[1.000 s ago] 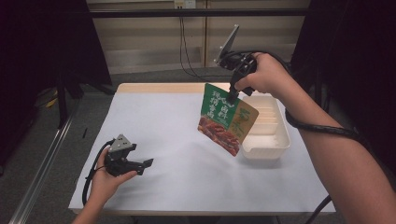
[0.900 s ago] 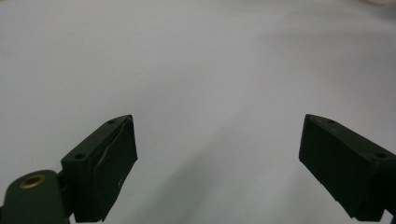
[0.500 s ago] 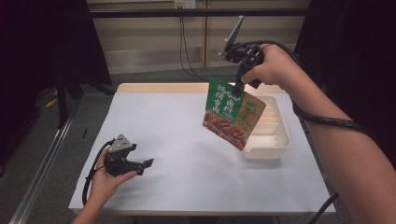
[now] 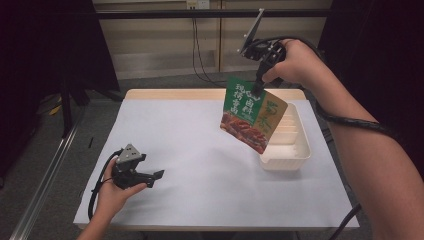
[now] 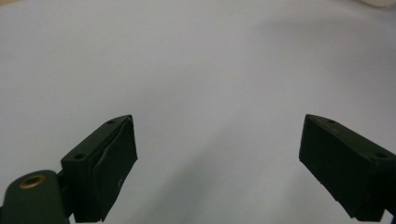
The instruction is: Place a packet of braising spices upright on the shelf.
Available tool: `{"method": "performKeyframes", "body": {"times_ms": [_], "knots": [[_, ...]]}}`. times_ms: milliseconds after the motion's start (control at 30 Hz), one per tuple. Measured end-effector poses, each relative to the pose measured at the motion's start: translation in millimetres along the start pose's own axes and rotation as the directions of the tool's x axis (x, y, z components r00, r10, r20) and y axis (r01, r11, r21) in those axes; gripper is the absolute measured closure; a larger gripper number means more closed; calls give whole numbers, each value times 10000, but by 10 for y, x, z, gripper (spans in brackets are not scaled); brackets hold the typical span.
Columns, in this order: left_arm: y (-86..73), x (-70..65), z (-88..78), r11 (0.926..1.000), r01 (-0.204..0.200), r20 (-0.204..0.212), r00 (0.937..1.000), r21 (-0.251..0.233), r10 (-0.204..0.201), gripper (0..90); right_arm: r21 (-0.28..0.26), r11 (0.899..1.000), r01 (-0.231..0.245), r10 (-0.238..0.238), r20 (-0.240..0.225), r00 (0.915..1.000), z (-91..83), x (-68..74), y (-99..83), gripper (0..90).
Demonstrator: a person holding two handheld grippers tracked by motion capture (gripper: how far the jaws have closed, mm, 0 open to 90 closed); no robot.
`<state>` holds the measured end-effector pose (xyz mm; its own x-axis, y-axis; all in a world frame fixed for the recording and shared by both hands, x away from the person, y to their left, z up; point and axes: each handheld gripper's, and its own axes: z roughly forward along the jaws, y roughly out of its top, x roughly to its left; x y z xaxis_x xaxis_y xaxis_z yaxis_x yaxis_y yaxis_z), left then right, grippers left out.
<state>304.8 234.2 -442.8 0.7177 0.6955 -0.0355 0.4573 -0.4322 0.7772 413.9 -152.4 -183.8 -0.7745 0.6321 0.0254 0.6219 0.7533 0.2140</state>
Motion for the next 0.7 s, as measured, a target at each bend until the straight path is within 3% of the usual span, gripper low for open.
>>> {"method": "performKeyframes", "body": {"times_ms": [700], "knots": [[0, 4, -8, 10000, -41, -38, 10000, 9, 41, 110, 108, 9997, -216, 213, 305, 9993, -64, -92, -151, 900]]}}
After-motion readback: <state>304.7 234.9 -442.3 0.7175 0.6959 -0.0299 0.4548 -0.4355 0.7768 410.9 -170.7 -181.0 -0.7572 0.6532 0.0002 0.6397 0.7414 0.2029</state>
